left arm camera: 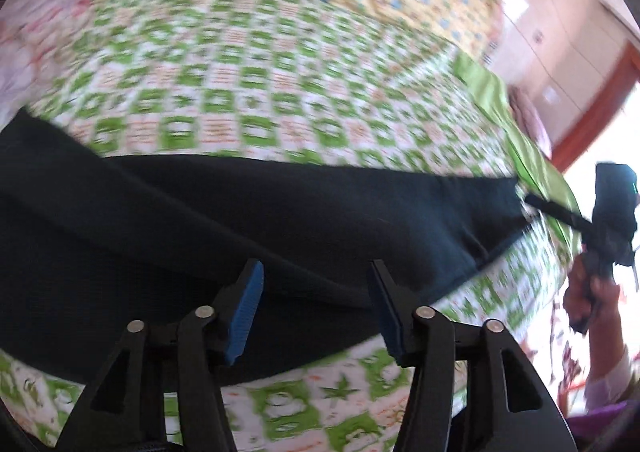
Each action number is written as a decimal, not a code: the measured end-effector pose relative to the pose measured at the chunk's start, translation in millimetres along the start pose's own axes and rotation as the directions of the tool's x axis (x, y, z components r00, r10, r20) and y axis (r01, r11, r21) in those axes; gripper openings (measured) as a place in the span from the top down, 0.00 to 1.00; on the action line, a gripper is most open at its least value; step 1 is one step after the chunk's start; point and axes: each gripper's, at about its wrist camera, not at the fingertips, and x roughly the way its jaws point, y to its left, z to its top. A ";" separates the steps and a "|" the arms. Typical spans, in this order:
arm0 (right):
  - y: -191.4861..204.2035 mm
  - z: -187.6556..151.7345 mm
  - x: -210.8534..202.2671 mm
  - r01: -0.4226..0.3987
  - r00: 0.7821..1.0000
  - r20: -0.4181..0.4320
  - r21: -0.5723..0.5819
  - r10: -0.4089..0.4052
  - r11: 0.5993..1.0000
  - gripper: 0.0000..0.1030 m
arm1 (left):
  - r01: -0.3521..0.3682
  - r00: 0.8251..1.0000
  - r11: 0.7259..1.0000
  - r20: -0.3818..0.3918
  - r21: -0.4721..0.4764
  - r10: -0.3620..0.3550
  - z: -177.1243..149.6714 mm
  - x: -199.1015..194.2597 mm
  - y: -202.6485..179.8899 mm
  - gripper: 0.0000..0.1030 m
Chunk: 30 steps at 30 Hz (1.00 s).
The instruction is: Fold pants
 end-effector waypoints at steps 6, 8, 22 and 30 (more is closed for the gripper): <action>47.2 1.0 51.4 -0.129 0.990 -0.062 -0.040 0.127 0.991 0.42 | -0.077 0.995 0.980 0.048 -0.184 0.087 17.5 -23.2 61.1 0.43; 62.0 1.1 65.0 -0.159 0.985 -0.083 -0.061 0.154 0.985 0.42 | -0.101 0.991 0.972 0.062 -0.211 0.117 22.6 -32.4 78.4 0.43; 127.9 8.7 142.9 -0.313 0.932 -0.230 -0.129 0.279 0.941 0.42 | -0.263 0.956 0.899 0.031 -0.349 0.292 56.2 -58.7 146.3 0.34; 162.7 8.7 188.2 -0.350 0.906 -0.323 -0.203 0.274 0.915 0.42 | -0.389 0.921 0.857 -0.125 -0.339 0.368 115.6 -30.3 168.7 0.32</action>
